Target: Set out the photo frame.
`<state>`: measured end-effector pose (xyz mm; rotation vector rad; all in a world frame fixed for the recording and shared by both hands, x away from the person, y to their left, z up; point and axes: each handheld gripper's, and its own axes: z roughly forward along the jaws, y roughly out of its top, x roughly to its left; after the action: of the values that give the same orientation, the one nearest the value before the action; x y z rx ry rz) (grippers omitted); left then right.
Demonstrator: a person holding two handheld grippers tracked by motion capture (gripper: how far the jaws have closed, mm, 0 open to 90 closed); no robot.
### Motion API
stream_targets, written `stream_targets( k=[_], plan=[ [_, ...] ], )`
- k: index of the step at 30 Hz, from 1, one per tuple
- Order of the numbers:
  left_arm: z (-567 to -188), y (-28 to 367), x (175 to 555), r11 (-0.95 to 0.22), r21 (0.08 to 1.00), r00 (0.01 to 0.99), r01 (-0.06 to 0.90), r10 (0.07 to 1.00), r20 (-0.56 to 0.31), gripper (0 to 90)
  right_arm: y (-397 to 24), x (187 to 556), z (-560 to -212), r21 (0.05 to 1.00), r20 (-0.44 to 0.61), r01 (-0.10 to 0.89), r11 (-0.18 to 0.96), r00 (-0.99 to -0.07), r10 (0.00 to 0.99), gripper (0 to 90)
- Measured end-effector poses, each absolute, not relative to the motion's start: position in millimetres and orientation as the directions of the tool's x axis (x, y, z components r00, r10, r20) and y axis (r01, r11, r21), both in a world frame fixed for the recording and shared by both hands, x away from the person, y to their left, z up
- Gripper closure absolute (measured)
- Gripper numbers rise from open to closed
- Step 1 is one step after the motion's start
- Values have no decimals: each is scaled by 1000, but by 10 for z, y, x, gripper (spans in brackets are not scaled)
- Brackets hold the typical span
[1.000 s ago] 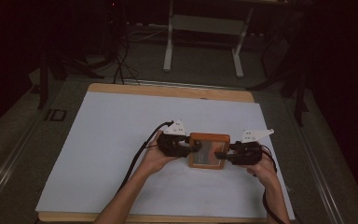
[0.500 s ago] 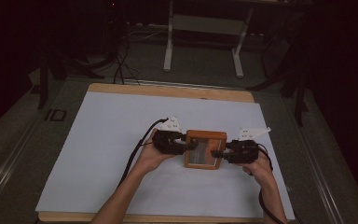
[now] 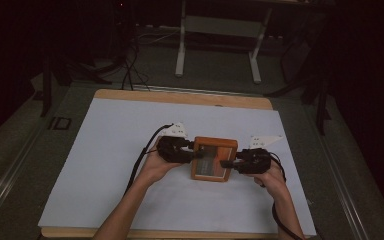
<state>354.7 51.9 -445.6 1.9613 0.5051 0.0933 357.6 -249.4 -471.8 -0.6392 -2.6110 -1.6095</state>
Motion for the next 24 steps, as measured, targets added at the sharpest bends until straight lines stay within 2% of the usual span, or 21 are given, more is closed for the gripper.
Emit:
stream_targets(
  k=[24],
  plan=[
    [-4436, 990, 3512, -303, 883, 876, 360, 435, -208, 599, -2011, 3641, -4765, 839, 279, 382, 387, -913, 297, 641]
  ],
)
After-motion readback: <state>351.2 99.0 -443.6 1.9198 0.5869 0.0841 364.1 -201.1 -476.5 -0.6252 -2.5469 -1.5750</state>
